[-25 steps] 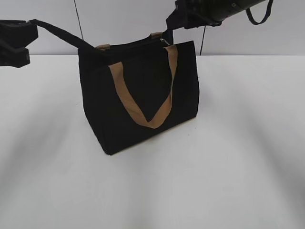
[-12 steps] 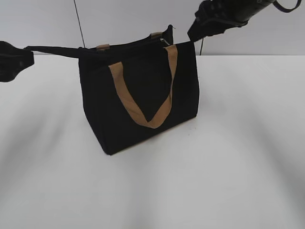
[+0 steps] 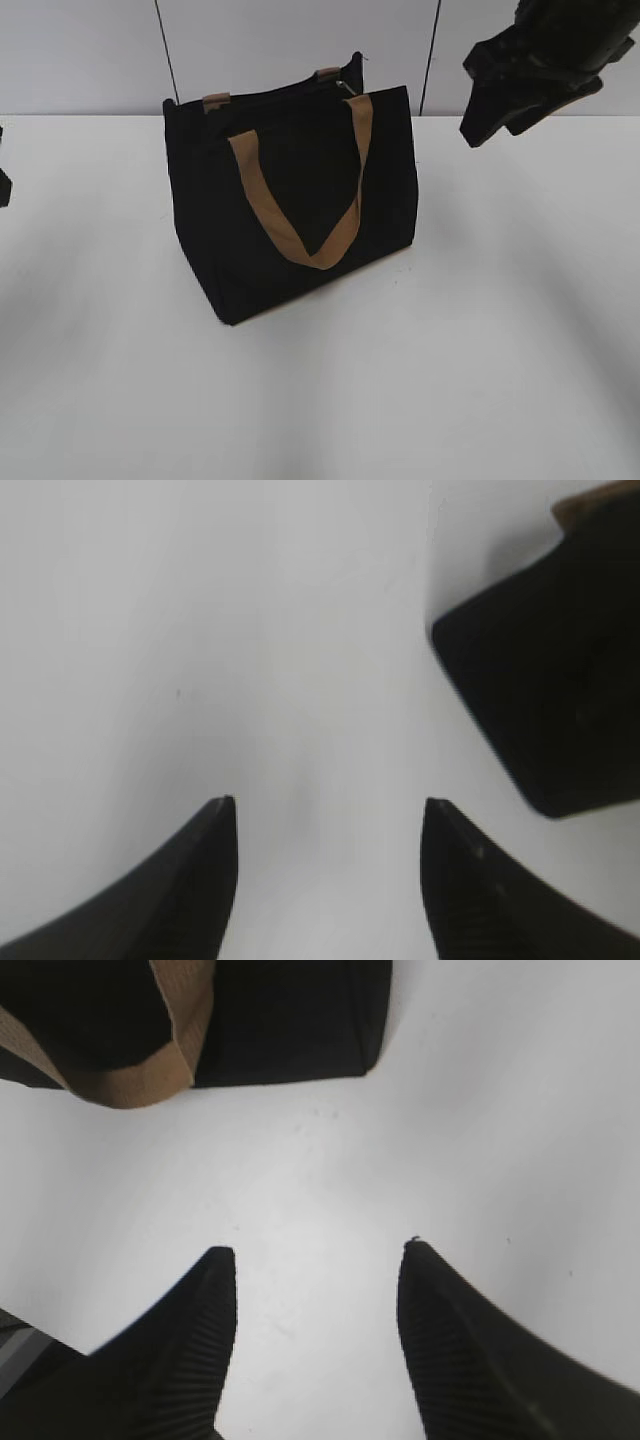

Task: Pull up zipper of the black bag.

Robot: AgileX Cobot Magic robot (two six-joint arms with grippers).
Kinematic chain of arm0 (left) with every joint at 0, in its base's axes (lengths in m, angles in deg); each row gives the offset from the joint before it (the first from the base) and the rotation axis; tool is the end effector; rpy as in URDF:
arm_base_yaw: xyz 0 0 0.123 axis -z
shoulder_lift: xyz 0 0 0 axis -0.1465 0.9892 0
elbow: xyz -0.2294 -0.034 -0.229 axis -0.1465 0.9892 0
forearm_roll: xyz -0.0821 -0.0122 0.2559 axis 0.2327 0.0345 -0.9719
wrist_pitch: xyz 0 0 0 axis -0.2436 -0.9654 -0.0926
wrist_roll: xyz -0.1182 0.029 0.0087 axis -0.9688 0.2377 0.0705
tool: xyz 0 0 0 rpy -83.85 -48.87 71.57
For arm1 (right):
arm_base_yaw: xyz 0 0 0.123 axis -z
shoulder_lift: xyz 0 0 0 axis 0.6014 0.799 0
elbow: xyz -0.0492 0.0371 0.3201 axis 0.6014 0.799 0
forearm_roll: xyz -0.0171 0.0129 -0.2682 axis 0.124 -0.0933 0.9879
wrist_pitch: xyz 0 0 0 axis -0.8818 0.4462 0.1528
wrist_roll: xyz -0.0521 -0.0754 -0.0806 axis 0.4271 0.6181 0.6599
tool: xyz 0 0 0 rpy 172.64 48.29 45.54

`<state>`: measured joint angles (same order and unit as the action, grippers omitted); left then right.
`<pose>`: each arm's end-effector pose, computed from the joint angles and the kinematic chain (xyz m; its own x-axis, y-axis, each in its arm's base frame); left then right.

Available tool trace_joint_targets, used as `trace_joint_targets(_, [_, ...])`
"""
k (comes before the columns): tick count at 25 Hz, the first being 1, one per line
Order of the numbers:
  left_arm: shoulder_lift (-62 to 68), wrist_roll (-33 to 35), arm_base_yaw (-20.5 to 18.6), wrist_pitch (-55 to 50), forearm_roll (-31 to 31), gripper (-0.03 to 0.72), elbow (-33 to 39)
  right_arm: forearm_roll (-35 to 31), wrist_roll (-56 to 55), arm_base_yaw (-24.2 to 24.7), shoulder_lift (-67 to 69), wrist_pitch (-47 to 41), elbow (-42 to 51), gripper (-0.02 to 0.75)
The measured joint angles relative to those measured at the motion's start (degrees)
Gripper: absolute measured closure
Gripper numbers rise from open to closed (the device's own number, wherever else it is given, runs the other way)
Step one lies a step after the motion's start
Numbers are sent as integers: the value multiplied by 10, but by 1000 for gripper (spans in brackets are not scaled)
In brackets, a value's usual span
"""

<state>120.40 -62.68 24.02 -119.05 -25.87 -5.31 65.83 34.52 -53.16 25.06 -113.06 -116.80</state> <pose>0.2447 -0.0641 0.3031 -0.8459 -0.0237 -0.5328 0.0406 0.9933 -0.1085 0.3665 0.1343 0.3140 -0.8296 -0.4143 -0.3743 -0.4932 0.8580 0.1436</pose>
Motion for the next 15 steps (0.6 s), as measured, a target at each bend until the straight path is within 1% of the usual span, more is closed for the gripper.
trace_joint_targets(3, [25,18,-3,-69,18,251,-31,28,-40,6,-8,-41,0,341])
trace_joint_targets(5, [44,24,-10,-108,23,251,-47,37,-63,24,-9,-55,0,341])
trace_joint_targets(8, [66,43,-24,-143,32,251,-66,47,-77,71,-11,-59,1,341])
trace_joint_targets(12, [86,73,-44,-160,67,253,-73,56,-79,133,-26,-60,12,341])
trace_joint_targets(15, [96,83,-55,-168,74,256,-75,62,-76,169,-44,-60,43,341])
